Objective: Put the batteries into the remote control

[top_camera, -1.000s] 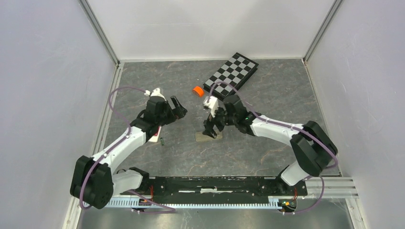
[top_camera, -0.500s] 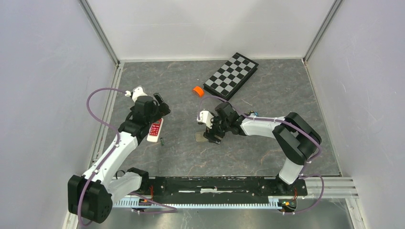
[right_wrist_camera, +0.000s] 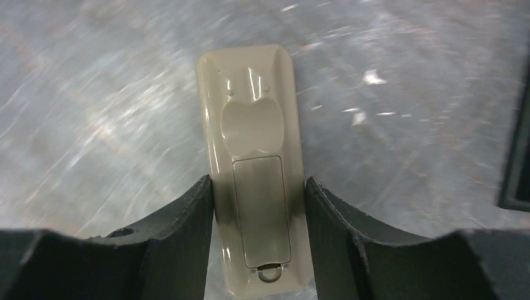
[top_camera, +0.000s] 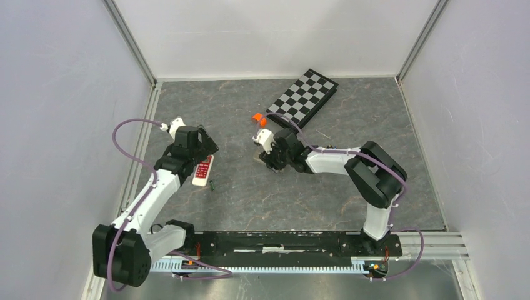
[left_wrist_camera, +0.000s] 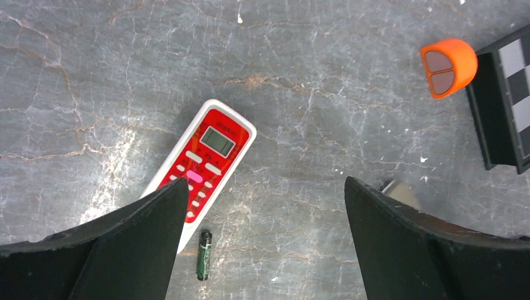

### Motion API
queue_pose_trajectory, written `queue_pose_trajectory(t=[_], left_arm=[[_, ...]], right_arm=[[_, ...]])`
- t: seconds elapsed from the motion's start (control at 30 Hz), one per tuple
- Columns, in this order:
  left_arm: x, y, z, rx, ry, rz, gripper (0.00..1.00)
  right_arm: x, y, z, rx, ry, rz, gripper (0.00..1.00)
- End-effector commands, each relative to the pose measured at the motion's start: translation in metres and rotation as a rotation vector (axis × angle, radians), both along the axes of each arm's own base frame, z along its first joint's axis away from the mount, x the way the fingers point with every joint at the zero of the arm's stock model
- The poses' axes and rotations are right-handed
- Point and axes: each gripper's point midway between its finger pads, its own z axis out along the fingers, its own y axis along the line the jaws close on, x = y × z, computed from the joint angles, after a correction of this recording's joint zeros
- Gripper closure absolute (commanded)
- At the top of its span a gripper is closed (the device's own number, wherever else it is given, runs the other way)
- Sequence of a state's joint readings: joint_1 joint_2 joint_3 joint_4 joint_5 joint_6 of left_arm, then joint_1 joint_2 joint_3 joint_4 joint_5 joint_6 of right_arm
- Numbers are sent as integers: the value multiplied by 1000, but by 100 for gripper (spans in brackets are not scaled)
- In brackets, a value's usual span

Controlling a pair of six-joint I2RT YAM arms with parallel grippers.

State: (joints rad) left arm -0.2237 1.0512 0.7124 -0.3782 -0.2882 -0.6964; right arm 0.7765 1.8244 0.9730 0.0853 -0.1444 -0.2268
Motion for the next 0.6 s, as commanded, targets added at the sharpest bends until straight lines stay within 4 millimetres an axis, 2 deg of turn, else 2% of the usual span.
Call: queue_pose_trajectory(t=[0.0, 0.13, 0.3, 0.43, 0.57], left_arm=[[1, 0, -5, -20, 39, 18, 0], [-1, 5, -11, -4, 68, 35, 0], [-1, 11, -15, 8, 90, 55, 0], [0, 15, -20, 20, 113, 64, 0], [0, 19, -29, 29, 149, 75, 0]], right_arm=[[70, 3, 39, 97, -157, -325, 74], [92, 1, 34, 72, -179, -414, 73], [106, -1, 23, 80, -149, -447, 70], [107, 1, 17, 90, -102, -424, 54], [103, 1, 30, 113, -71, -391, 30]])
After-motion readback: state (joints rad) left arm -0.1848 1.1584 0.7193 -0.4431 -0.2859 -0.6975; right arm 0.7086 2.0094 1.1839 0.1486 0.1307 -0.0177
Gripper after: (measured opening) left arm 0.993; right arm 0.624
